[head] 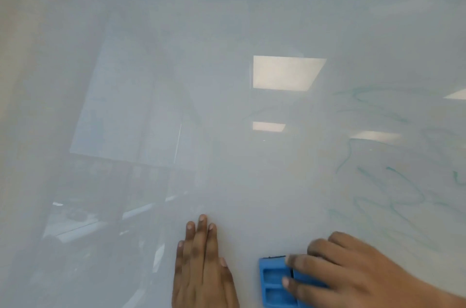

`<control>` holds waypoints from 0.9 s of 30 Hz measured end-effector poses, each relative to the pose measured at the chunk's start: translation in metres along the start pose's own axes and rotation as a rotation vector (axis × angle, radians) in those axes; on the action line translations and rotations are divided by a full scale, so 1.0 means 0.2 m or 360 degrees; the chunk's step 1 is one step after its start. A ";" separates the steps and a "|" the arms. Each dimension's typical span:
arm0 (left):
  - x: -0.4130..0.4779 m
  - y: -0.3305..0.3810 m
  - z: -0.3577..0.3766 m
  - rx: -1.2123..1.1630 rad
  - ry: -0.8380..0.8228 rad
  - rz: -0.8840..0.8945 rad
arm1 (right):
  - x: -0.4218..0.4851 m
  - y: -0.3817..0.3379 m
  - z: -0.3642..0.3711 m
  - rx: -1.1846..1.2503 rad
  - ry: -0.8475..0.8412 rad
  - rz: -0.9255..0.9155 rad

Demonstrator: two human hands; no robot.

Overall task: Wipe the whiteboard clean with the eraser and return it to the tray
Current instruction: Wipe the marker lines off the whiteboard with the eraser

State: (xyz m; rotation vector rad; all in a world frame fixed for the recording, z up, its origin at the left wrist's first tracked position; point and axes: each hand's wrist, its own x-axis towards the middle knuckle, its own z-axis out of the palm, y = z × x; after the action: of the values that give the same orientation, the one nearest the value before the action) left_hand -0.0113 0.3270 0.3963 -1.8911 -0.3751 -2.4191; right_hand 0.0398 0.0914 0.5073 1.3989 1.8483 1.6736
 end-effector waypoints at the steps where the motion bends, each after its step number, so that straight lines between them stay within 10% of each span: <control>1: 0.03 0.03 0.00 -0.0008 0.0022 0.0010 | 0.00 0.03 0.00 -0.0014 0.0009 -0.0007; 9: 0.23 0.18 0.11 0.0025 -0.0137 0.0037 | 0.34 0.73 -0.20 -0.0122 0.0569 0.1360; 17: 0.22 0.14 0.15 0.0062 -0.0084 0.0071 | 0.53 0.26 -0.06 0.0053 0.0174 0.0572; 24: 0.26 0.10 0.22 0.0030 -0.0069 0.0183 | 0.49 0.95 -0.28 -0.0132 0.0542 0.1554; 27: 0.27 0.10 0.24 0.0011 0.0033 0.0220 | 0.53 0.87 -0.28 -0.0059 0.0510 0.1459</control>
State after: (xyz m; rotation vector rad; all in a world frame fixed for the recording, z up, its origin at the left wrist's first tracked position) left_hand 0.0248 0.3236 0.4629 -1.8225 -0.2425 -2.3436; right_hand 0.0253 0.1157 0.7161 2.2748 1.3378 2.4293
